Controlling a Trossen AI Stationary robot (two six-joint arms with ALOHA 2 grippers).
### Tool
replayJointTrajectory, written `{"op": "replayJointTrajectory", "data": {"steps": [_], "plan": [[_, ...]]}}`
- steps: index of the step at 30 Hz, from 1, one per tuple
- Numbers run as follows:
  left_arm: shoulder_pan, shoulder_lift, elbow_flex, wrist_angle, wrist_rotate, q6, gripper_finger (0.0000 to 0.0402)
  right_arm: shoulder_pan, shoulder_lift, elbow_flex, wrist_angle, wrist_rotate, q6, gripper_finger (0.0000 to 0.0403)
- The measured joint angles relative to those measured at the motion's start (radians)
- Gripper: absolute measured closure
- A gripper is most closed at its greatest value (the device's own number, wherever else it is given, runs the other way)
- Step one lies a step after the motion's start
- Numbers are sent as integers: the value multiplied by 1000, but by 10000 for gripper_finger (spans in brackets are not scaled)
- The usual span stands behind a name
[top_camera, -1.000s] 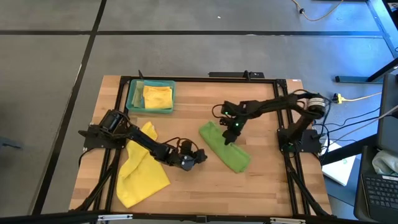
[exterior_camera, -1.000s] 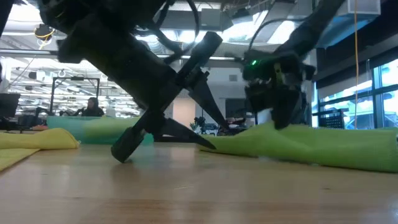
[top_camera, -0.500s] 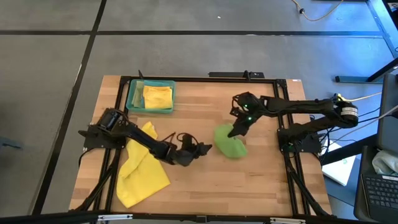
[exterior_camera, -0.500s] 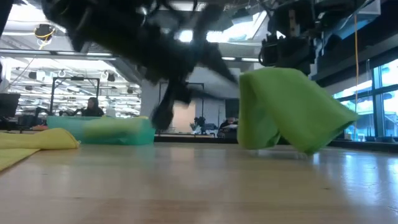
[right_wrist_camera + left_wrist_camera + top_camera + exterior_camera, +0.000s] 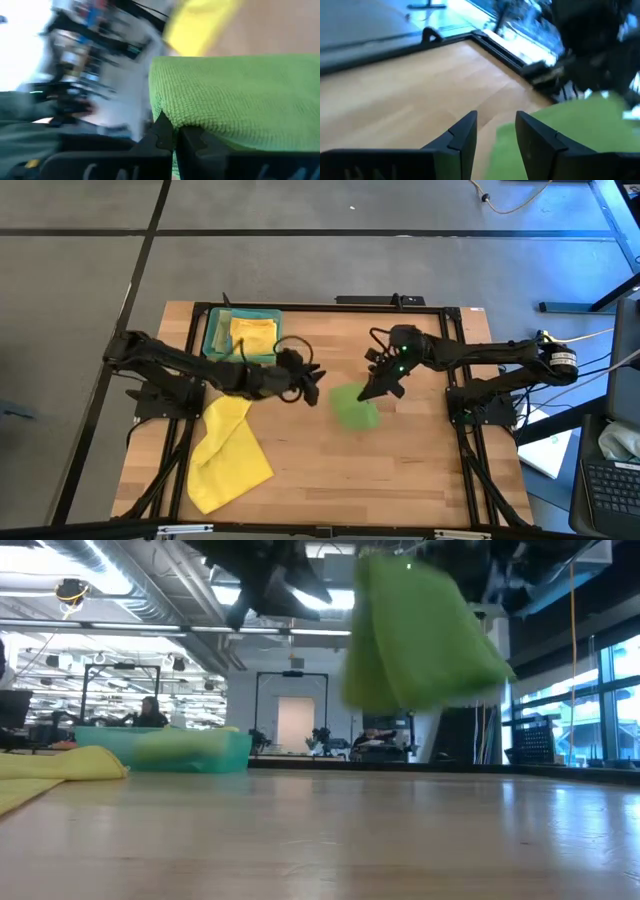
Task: Fold microfiber towels
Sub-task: Fold the green microfiber cloth
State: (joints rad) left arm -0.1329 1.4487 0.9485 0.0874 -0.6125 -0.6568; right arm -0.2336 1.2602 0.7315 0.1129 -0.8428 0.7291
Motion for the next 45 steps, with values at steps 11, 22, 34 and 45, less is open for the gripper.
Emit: {"op": "replayJointTrajectory", "data": {"steps": [11, 22, 34, 45], "plan": [[149, -99, 1, -97, 286, 200, 275, 76, -1, 0, 281, -14, 288, 401], [15, 213, 1, 289, 431, 3, 275, 222, 9, 1, 271, 155, 398, 395], [-91, 376, 1, 532, 421, -151, 275, 224, 91, 1, 202, 347, 362, 391], [-97, 400, -1, 426, 420, -206, 275, 231, 171, 2, 98, 347, 312, 387]]}}
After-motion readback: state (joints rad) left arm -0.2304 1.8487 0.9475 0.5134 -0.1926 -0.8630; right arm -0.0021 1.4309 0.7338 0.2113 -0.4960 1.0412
